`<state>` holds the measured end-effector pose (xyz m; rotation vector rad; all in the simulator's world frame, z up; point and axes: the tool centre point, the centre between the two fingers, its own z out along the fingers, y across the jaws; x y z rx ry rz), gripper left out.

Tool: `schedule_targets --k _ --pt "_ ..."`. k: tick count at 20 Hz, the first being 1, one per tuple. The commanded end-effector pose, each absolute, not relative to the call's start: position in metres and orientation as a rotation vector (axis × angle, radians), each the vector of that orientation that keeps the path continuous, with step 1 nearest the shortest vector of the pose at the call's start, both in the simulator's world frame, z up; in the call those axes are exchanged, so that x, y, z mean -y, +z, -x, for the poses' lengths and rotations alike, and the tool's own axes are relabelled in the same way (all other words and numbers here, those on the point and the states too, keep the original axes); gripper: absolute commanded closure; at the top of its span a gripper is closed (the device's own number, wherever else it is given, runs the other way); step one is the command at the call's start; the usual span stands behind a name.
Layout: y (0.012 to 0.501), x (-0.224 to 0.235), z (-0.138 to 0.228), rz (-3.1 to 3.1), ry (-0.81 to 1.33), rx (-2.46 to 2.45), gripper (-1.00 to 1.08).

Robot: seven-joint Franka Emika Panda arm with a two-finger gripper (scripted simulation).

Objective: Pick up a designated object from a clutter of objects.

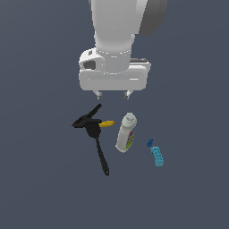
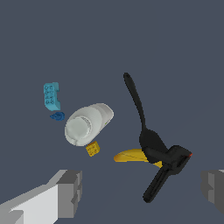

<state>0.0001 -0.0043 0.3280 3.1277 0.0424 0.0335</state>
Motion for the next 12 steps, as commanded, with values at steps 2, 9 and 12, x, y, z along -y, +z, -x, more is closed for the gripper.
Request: schedule_targets --k 2,9,12 --pt "0.3282 0.0042 -0.0001 -3.127 0.034 -0.043 -0.20" --pt "0.3324 0.0042 0.0000 -3.114 0.041 -0.059 -0.20" --pt "0.3312 0.0047 -0.0001 -3.116 0.041 -0.067 -0.20"
